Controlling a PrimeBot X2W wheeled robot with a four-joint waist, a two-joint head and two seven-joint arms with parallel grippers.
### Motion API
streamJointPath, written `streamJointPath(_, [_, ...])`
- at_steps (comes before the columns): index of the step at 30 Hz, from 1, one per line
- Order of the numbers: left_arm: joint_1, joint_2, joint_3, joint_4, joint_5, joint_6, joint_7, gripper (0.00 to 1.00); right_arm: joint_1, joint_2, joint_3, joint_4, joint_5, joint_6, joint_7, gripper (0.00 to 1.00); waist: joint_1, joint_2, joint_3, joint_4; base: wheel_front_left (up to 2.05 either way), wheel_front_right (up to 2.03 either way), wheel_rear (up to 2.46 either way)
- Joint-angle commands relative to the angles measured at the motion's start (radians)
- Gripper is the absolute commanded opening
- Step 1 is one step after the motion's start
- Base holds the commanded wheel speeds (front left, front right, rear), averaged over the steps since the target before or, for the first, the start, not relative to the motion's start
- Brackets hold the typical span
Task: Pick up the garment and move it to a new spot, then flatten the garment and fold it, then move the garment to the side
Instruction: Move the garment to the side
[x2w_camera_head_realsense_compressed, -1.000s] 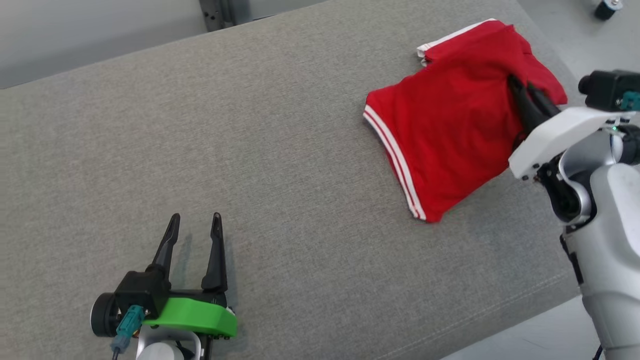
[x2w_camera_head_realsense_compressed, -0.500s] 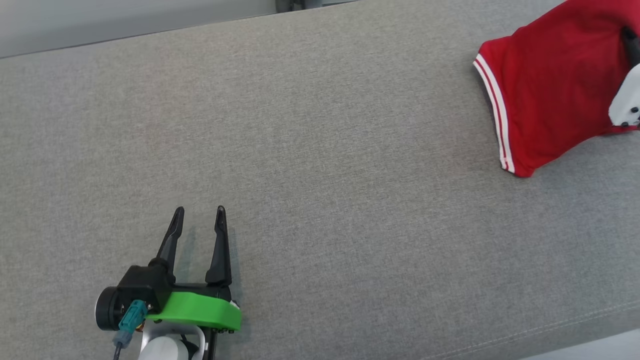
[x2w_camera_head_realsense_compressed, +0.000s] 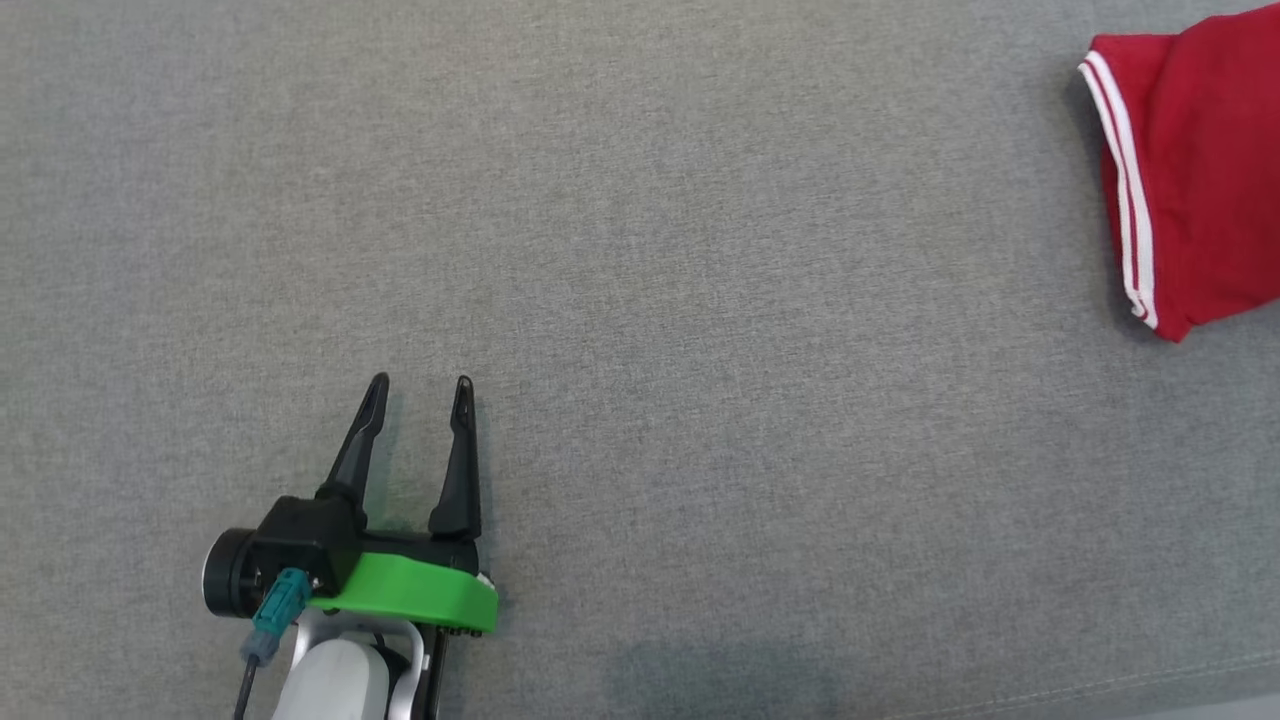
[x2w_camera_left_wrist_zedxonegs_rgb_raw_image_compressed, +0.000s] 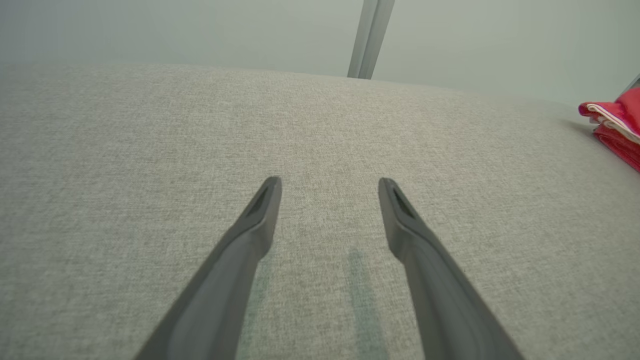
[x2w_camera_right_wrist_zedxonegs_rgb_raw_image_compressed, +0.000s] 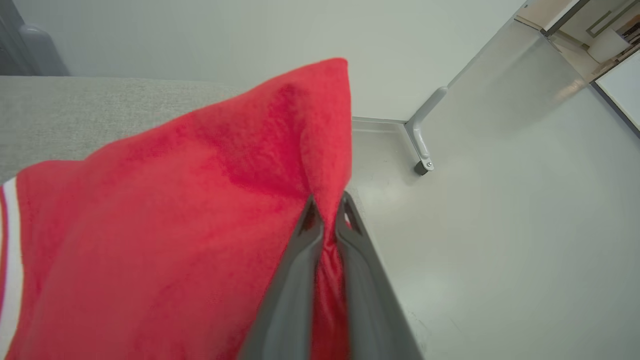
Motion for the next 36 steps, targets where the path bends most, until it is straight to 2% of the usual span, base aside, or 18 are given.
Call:
streamJointPath(1, [-0.017,0.001,0.002,0.0,0.009,0.0,-0.002,1.0,-0.017,-0.005,-0.023,0.025,-0.04,-0.001,-0.019,0.0,0.0,0.0,0.039,0.038,0.0,0.0,0.0])
streamJointPath(4, [-0.021,0.002,0.004,-0.001,0.015,0.001,-0.001,1.0,-0.036,-0.013,-0.07,0.064,-0.113,-0.002,-0.072,0.0,0.0,0.0,0.055,0.05,0.0,0.0,0.0])
streamJointPath(5, [-0.02,0.002,0.005,-0.001,0.017,0.0,-0.001,1.0,-0.04,-0.014,-0.085,0.074,-0.142,-0.002,-0.092,0.07,0.0,0.0,0.059,0.052,0.0,0.0,0.0])
streamJointPath(6, [-0.019,0.003,0.007,-0.001,0.018,0.0,-0.001,1.0,-0.041,-0.008,-0.097,0.084,-0.164,-0.002,-0.104,0.37,0.0,0.0,0.061,0.053,0.0,0.0,0.0])
streamJointPath(7, [-0.017,0.004,0.008,0.0,0.019,-0.001,-0.001,1.0,-0.042,0.0,-0.117,0.096,-0.185,-0.002,-0.116,1.0,0.0,0.0,0.062,0.053,0.0,0.0,0.0])
streamJointPath(13, [-0.008,0.006,0.009,0.004,0.027,-0.004,-0.001,1.0,-0.065,0.07,-0.204,0.129,-0.309,-0.001,-0.212,1.0,0.0,0.0,0.049,0.033,0.0,0.0,0.0])
streamJointPath(19, [0.01,0.01,0.014,0.012,0.025,-0.003,-0.001,1.0,-0.087,0.16,-0.147,0.146,-0.314,-0.001,-0.34,1.0,0.0,0.0,-0.004,-0.002,0.0,0.0,0.0])
streamJointPath(24, [0.02,0.01,0.035,0.009,0.002,-0.007,-0.001,1.0,-0.098,0.221,-0.033,0.162,-0.246,-0.001,-0.423,1.0,0.0,0.0,-0.077,-0.022,0.0,0.0,0.0])
streamJointPath(28, [0.027,0.007,0.065,0.006,-0.026,0.001,-0.001,1.0,-0.053,0.269,0.067,0.146,-0.147,-0.001,-0.457,1.0,0.0,0.0,-0.152,-0.023,0.0,0.0,0.0])
streamJointPath(33, [0.051,0.002,0.102,0.01,-0.056,0.019,-0.001,1.0,0.054,0.312,0.138,0.055,0.007,-0.001,-0.476,1.0,0.0,0.0,-0.24,-0.006,0.0,0.0,0.0])
streamJointPath(36, [0.076,0.0,0.113,0.007,-0.077,0.023,-0.001,1.0,0.15,0.333,0.165,-0.029,0.046,-0.001,-0.482,1.0,0.0,0.0,-0.279,0.004,0.0,0.0,0.0])
